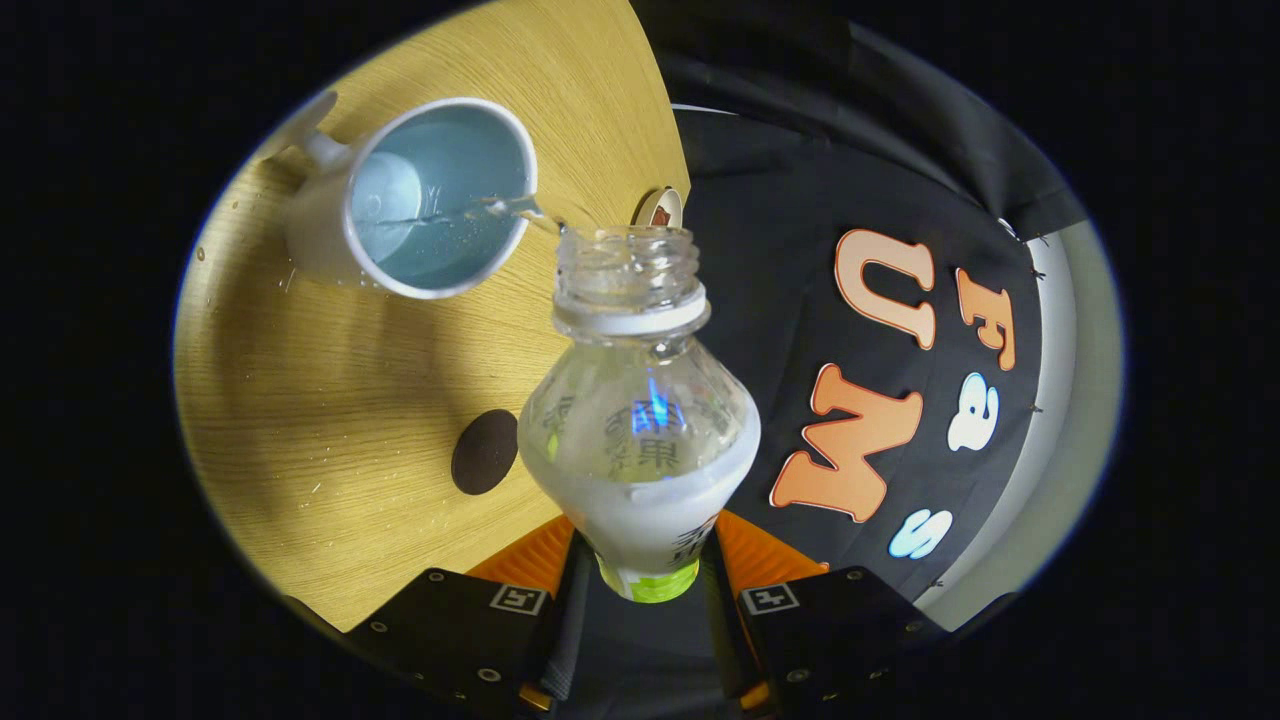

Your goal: Take the bottle from table, then pour the juice into the cup, finally place the bottle on the coaster

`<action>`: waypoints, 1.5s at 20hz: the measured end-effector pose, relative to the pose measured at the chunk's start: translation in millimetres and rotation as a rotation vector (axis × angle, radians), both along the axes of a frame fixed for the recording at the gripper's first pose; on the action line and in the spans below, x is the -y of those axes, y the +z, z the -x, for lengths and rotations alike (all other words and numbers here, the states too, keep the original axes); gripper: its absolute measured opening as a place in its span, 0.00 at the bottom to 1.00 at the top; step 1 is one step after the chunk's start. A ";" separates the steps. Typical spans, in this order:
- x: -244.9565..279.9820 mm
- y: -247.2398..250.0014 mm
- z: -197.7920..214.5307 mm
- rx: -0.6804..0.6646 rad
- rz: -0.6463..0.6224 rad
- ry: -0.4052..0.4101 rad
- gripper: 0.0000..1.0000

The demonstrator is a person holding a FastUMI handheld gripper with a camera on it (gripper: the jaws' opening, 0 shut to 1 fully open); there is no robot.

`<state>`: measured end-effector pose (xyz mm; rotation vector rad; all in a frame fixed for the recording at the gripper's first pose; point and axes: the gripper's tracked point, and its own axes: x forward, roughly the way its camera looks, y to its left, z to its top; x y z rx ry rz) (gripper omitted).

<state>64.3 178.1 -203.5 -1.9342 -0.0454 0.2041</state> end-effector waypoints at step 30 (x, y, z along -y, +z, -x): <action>-16.5 19.1 -8.8 0.036 0.174 0.091 0.56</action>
